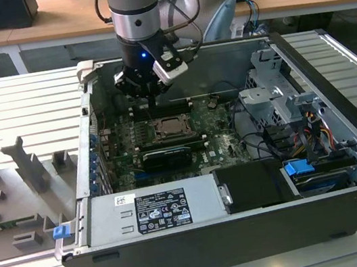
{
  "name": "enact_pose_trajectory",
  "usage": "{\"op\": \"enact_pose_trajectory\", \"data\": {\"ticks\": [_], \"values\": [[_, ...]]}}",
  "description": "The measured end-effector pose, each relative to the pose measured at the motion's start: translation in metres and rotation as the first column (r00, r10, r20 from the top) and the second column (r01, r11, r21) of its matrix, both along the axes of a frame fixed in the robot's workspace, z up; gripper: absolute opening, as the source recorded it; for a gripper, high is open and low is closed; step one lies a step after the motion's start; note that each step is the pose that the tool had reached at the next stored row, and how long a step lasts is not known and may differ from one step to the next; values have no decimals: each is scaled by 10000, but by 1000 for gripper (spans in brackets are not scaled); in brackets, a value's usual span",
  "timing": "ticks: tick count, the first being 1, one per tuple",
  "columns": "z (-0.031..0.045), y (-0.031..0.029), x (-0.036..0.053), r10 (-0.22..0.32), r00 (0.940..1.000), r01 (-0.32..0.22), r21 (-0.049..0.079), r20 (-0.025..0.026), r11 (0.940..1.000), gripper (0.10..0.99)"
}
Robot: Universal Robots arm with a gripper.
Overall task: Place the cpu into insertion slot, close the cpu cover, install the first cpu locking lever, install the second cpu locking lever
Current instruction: 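Install the first cpu locking lever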
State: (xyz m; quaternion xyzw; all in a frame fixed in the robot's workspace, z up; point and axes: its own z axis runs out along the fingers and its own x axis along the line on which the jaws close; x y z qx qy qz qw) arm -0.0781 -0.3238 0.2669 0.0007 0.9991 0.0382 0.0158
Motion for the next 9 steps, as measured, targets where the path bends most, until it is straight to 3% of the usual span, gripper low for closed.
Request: {"op": "enact_pose_trajectory", "data": {"ticks": [2,4,6,9], "values": [[-9,0,-80,1,10000,-1,0,19,10000,106],[-25,0,-185,1,9999,-1,2,111,10000,106],[-43,20,-188,0,9999,0,0,111,10000,106],[-67,105,-201,1,9999,-1,1,112,10000,106]]}}
